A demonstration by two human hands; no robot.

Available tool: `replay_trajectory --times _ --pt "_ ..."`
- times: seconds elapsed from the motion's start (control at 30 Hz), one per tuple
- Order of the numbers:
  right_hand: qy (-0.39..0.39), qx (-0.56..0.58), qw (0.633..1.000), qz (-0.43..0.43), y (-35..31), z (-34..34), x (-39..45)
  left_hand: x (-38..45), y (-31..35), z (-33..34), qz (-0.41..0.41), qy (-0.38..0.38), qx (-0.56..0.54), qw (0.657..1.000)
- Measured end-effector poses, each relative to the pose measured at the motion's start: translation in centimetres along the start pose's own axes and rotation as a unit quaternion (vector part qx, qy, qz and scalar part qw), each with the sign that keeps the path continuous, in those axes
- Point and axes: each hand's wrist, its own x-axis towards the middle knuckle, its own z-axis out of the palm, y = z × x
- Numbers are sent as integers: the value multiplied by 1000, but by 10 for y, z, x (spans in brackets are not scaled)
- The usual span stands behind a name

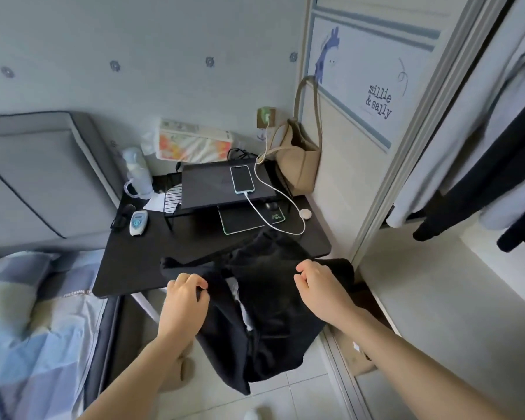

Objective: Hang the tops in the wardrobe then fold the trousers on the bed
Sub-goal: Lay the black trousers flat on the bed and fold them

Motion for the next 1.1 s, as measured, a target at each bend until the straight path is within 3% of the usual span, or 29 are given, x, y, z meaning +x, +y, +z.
replay_trajectory --times 0.07,0.13,0.23,0.4,0.53,0.67,0.8,0.87,0.97,1.1 --pt "9 -29 1000 -3 5 5 20 20 -7 0 -50 8 -1 999" --pt "-8 -65 998 19 14 14 47 48 -18 4 -138 -42 -12 989" --pt "-98 -99 986 87 32 25 81 80 -34 11 -255 -125 -33 958" --pt "-246 -76 938 234 46 43 142 135 -58 27 -429 -159 -199 867" --pt "-282 -46 905 316 50 58 169 150 -62 32 -501 -147 -284 804" --pt "-237 8 891 388 64 69 184 170 -88 38 -514 -118 -402 748" --pt "-223 138 862 434 69 75 192 189 -163 94 -546 -136 -439 701" --pt "-195 185 858 438 65 76 195 189 -155 92 -546 -132 -453 692" --pt "-141 223 867 422 50 70 200 179 -83 49 -524 -151 -481 687" --pt "-145 247 888 359 24 53 192 160 -29 7 -481 -194 -508 688"
